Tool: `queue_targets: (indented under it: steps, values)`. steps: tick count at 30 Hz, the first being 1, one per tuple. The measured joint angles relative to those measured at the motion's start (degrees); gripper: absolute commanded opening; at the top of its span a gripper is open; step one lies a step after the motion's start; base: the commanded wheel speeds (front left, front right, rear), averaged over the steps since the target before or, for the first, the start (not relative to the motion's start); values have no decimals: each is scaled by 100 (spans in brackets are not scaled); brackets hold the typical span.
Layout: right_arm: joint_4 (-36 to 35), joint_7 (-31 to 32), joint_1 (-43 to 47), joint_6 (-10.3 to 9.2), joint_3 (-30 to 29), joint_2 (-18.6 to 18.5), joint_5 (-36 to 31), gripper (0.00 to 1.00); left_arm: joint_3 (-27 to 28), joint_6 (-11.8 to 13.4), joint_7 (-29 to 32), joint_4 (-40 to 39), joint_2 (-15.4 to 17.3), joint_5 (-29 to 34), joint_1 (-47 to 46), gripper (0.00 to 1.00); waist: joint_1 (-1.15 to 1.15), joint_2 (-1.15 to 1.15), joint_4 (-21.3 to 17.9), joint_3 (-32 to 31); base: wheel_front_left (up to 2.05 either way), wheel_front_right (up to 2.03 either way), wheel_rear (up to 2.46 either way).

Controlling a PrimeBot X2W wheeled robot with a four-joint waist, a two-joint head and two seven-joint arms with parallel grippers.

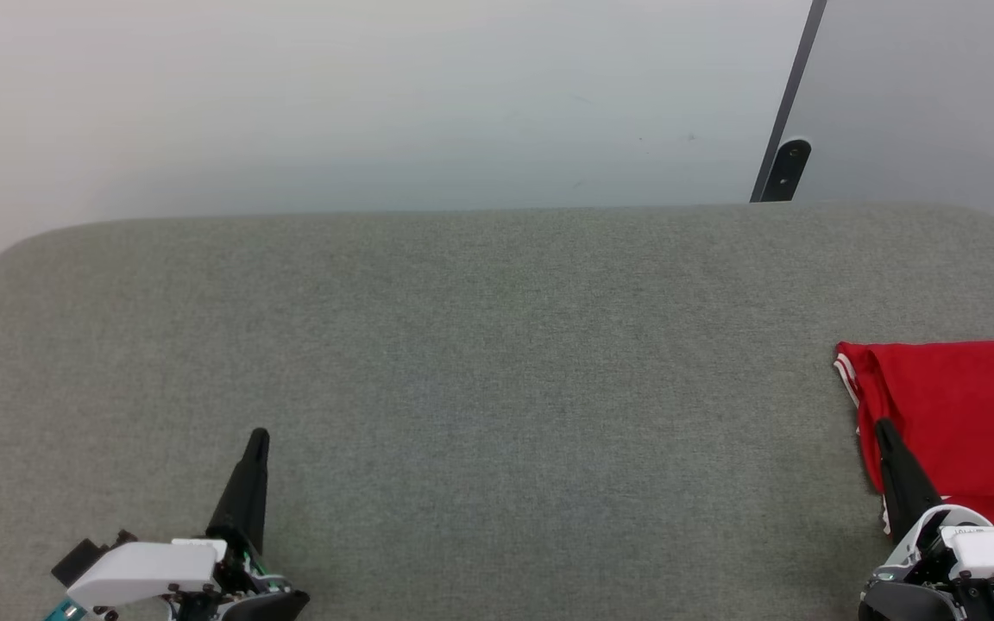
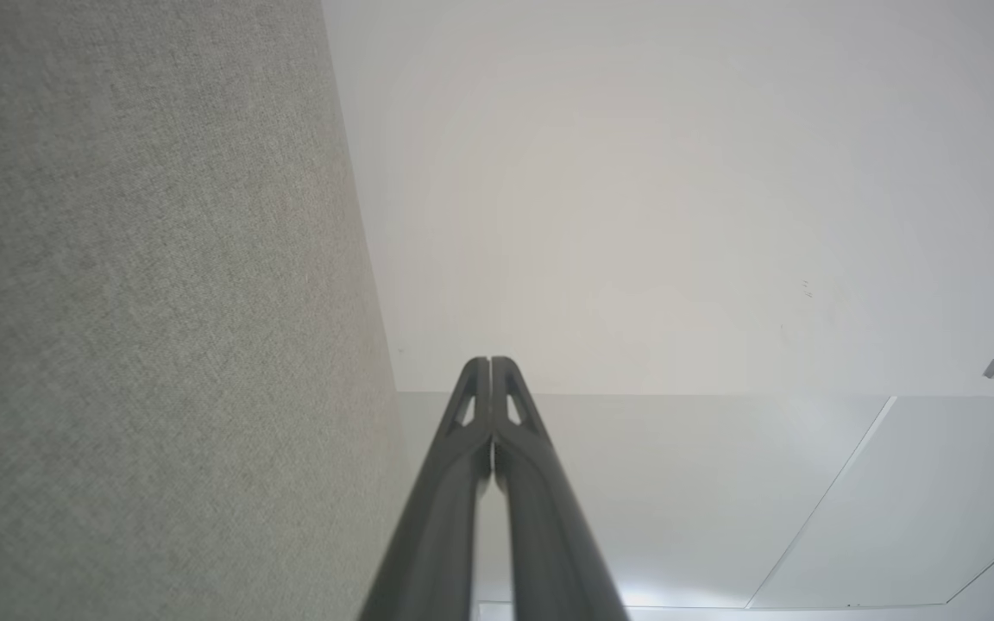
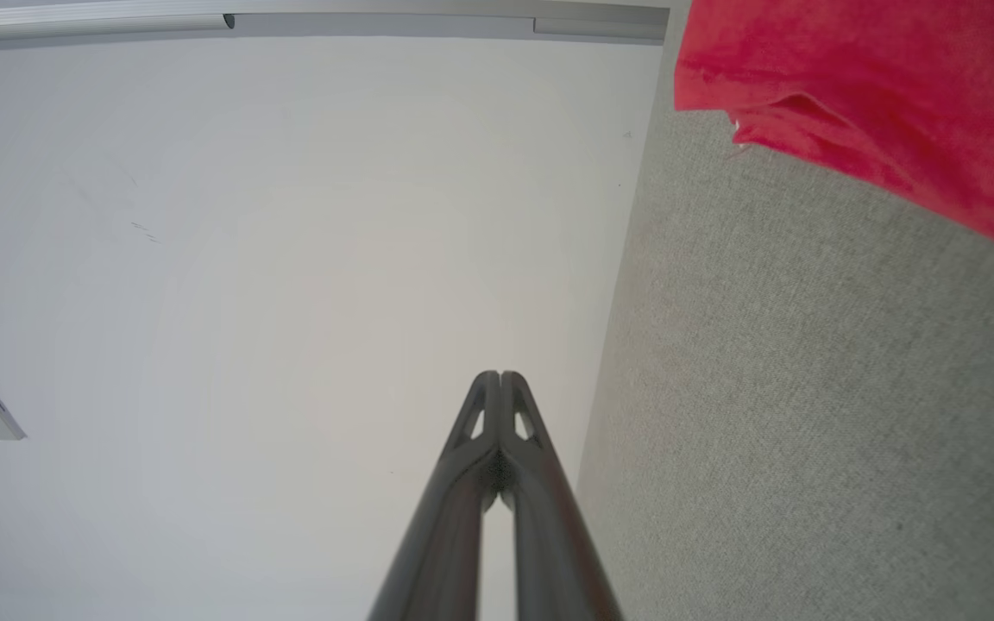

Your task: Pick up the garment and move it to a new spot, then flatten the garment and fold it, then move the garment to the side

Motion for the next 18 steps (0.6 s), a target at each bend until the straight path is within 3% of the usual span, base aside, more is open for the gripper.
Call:
queue_targets:
  steps: [18]
  values:
    - [0,0,0,0,0,0,0,0,-1,0,0,1,0,0,-1,0,0,0,0,0,0,0,0]
